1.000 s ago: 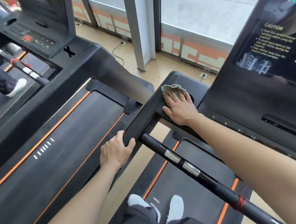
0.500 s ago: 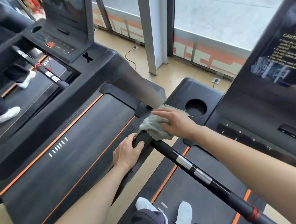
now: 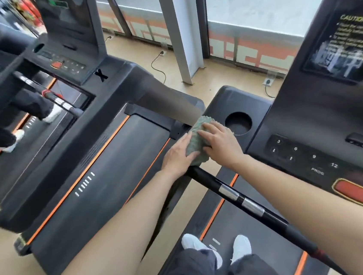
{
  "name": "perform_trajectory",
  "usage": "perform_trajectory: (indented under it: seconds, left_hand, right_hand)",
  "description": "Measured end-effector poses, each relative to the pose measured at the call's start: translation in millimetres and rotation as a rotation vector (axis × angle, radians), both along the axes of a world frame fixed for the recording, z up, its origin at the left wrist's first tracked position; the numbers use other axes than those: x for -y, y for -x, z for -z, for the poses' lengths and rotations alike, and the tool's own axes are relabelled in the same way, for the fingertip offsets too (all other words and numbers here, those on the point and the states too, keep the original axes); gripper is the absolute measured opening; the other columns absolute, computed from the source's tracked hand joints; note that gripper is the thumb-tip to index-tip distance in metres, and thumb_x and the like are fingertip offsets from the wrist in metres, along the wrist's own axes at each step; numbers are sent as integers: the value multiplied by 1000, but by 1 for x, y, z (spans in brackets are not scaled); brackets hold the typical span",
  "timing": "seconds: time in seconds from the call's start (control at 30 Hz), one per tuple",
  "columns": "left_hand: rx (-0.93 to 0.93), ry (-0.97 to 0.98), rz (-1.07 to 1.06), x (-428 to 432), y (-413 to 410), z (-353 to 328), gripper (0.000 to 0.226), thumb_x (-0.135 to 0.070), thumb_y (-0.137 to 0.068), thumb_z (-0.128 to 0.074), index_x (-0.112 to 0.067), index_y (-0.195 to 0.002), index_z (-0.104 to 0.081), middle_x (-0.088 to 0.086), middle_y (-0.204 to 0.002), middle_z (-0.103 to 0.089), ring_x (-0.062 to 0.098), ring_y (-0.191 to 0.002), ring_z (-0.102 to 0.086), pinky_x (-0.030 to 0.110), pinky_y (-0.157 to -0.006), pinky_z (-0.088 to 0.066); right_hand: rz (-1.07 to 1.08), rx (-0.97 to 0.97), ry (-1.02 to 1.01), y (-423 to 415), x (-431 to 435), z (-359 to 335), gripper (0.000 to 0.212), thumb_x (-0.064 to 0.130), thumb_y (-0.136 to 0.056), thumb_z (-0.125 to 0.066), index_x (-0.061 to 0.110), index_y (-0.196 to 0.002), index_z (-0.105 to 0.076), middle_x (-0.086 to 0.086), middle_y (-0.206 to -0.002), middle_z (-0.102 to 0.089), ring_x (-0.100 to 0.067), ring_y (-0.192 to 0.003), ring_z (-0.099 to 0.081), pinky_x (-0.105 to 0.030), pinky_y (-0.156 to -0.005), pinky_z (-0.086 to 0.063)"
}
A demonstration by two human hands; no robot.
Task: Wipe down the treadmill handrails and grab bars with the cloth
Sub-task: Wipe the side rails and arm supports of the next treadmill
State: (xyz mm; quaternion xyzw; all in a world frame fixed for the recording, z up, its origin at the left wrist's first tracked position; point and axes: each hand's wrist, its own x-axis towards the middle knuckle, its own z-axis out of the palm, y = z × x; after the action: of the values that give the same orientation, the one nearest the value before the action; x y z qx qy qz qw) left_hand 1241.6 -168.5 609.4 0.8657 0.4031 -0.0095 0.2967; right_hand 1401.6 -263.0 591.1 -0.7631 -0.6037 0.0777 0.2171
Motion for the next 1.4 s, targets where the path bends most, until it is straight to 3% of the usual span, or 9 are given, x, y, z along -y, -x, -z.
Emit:
perform_trajectory:
  seconds: [0.17,0.4,0.53,0.67,0.83,0.97,1.1,1.27,1.4]
  left_hand:
    - [-37,81,-92,15,48,-11,76,-42,-95,-67,-32,-160,-29,-6,-157,-45,16,-139,-45,19,-100,-31]
    - [-40,122,-250,54,133,-8,77,-30,-92,-73,-34,-158,-34,-10,-154,-47,10,-137,-47,23,-109,-37]
    - [-4,95,-322,77,168,-6,72,-24,-92,-74,-34,-155,-40,-13,-153,-47,7,-138,-45,26,-111,-38]
    - [16,19,-342,94,190,-1,68,-24,-92,-73,-30,-153,-44,-14,-153,-46,5,-139,-43,31,-115,-38]
    - [83,-125,-320,96,199,1,48,-22,-96,-67,-27,-143,-58,-10,-145,-57,9,-132,-48,34,-112,-41]
    - [108,-177,-268,91,200,6,48,-17,-93,-72,-16,-140,-62,0,-142,-60,16,-129,-53,36,-111,-42]
    - [90,-112,-153,80,188,7,52,-19,-96,-70,-16,-146,-56,-4,-151,-52,14,-135,-49,31,-115,-37]
    - [59,-106,36,57,159,3,56,-18,-98,-66,-18,-151,-49,-4,-159,-43,13,-145,-40,29,-120,-31]
    - [19,-172,235,40,132,3,61,-18,-98,-66,-16,-154,-43,-3,-164,-33,12,-151,-29,26,-120,-27]
  right_hand:
    - [-132,-44,-54,37,-2,4,35,17,-77,-71,15,-111,-68,-5,-127,-60,-31,-130,-45,-48,-98,-46]
    - [-217,-87,-118,104,17,17,42,17,-72,-80,20,-113,-68,-1,-136,-59,-29,-135,-44,-45,-108,-40]
    - [-202,-167,-109,144,40,23,54,15,-77,-80,17,-128,-63,-6,-147,-52,-32,-141,-40,-48,-111,-40]
    - [-104,-455,-160,187,67,34,56,7,-82,-75,9,-136,-59,-9,-155,-44,-29,-149,-30,-41,-118,-34]
    - [128,-897,-99,232,94,36,61,15,-95,-65,13,-151,-40,9,-164,-21,-2,-150,-20,-17,-119,-23]
    - [290,-1263,-17,256,96,35,65,14,-97,-62,14,-155,-32,5,-163,-26,-5,-149,-26,-33,-121,-31]
    - [441,-1531,-52,270,89,32,67,14,-101,-57,18,-158,-22,8,-158,-36,2,-138,-41,-24,-116,-36]
    - [584,-1657,-175,257,60,48,67,37,-94,-57,32,-156,-31,13,-155,-43,-3,-139,-44,-39,-117,-38]
    - [690,-1678,-312,237,45,49,59,29,-97,-59,35,-152,-38,14,-145,-54,-3,-130,-53,-35,-110,-46]
